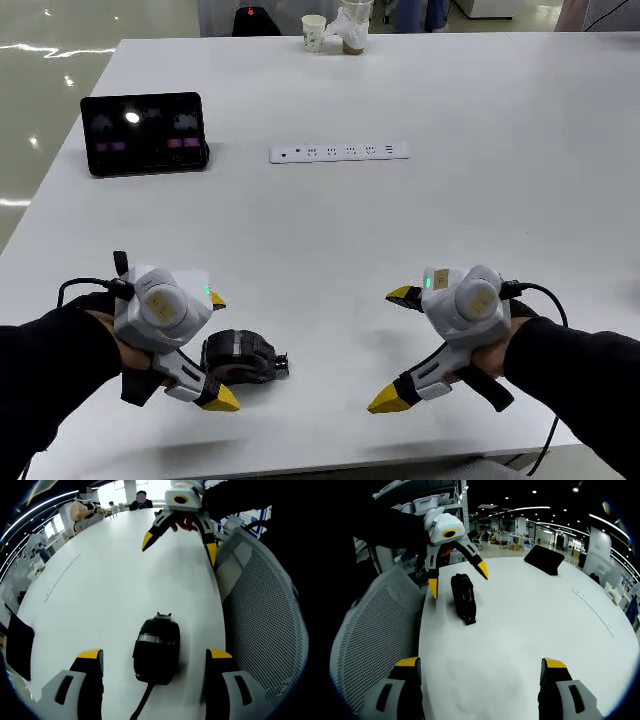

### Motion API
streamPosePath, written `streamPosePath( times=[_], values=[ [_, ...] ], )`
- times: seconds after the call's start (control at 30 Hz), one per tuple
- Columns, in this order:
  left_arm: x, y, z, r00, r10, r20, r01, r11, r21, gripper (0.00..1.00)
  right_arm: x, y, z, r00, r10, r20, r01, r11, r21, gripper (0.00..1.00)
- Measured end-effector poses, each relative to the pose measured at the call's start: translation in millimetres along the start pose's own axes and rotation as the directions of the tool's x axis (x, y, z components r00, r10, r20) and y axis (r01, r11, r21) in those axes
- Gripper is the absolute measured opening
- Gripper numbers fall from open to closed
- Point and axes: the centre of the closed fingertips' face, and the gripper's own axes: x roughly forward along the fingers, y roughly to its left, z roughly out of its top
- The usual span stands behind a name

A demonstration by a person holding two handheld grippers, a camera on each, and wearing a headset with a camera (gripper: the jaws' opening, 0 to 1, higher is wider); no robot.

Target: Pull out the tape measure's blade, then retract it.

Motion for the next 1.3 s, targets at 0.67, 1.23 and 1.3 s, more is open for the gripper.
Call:
streamPosePath(
  times=[0.67, 1.23, 1.3],
  values=[
    [14.6, -9.0, 15.6, 0.9986, -0.052, -0.006, 0.052, 0.998, 0.018, 0.43, 29.7, 4.5, 16.9, 0.9992, 0.040, 0.008, -0.040, 0.999, -0.015, 0.93],
    [18.9, -6.4, 17.1, 0.9993, -0.033, -0.016, 0.033, 0.998, 0.056, 0.32, 55.5, 10.9, 35.1, 0.9974, 0.071, 0.006, -0.071, 0.996, -0.061, 0.77],
    [19.6, -6.8, 16.7, 0.9992, -0.032, -0.023, 0.033, 0.997, 0.063, 0.32, 59.1, 12.1, 36.4, 0.9972, 0.075, 0.003, -0.075, 0.995, -0.067, 0.74]
  ],
)
